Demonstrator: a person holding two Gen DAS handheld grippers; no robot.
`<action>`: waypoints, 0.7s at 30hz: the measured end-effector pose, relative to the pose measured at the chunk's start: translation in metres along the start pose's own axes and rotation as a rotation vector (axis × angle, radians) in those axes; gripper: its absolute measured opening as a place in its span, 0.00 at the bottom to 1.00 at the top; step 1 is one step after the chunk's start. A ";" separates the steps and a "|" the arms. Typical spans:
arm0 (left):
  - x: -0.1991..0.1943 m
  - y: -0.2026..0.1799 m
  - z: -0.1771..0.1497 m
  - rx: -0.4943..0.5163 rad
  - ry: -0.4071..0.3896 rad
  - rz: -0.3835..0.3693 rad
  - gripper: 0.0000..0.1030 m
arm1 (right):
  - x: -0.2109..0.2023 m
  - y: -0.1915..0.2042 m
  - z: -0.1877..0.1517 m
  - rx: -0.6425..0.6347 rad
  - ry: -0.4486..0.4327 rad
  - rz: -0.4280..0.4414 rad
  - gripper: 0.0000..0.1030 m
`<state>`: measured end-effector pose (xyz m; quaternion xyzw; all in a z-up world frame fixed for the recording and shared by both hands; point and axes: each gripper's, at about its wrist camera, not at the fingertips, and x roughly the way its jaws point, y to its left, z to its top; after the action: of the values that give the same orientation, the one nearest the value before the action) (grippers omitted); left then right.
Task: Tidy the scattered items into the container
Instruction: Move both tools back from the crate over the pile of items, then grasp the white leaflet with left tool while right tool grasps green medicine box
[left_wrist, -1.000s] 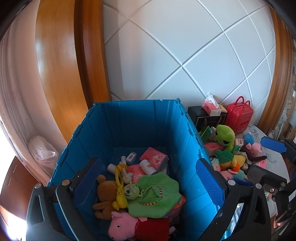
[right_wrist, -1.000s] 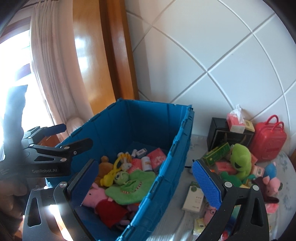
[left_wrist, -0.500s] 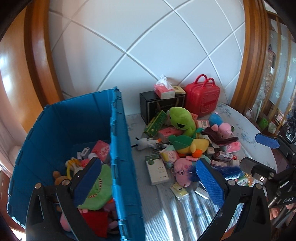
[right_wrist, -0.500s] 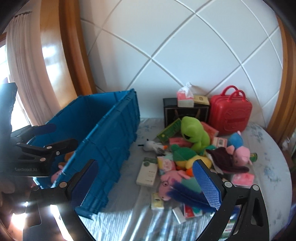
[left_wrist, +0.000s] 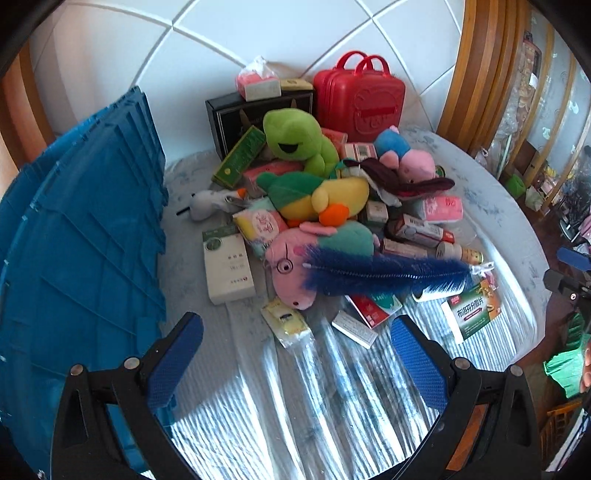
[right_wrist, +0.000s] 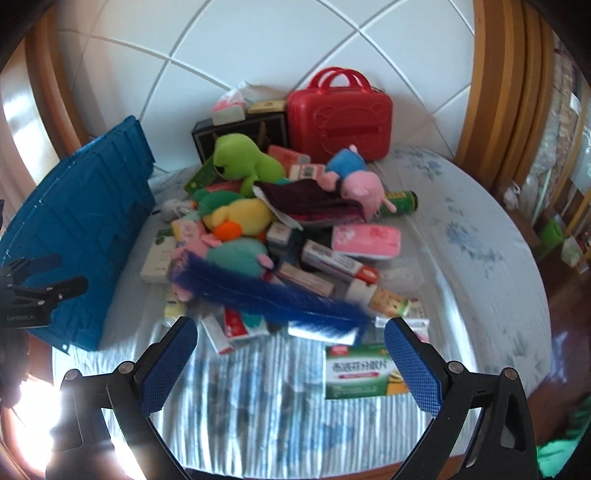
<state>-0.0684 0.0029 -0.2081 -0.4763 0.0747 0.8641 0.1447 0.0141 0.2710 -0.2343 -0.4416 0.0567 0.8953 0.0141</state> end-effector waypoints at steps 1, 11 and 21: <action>0.009 -0.005 -0.007 -0.002 0.014 -0.003 1.00 | 0.004 -0.010 -0.008 -0.001 0.016 -0.003 1.00; 0.106 -0.074 -0.040 -0.072 0.075 -0.004 0.93 | 0.045 -0.080 -0.063 -0.030 0.162 -0.030 1.00; 0.198 -0.084 -0.068 -0.120 0.142 0.090 0.69 | 0.090 -0.097 -0.094 -0.082 0.231 0.015 1.00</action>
<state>-0.0861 0.0996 -0.4109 -0.5403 0.0543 0.8367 0.0715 0.0404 0.3543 -0.3708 -0.5417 0.0245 0.8400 -0.0172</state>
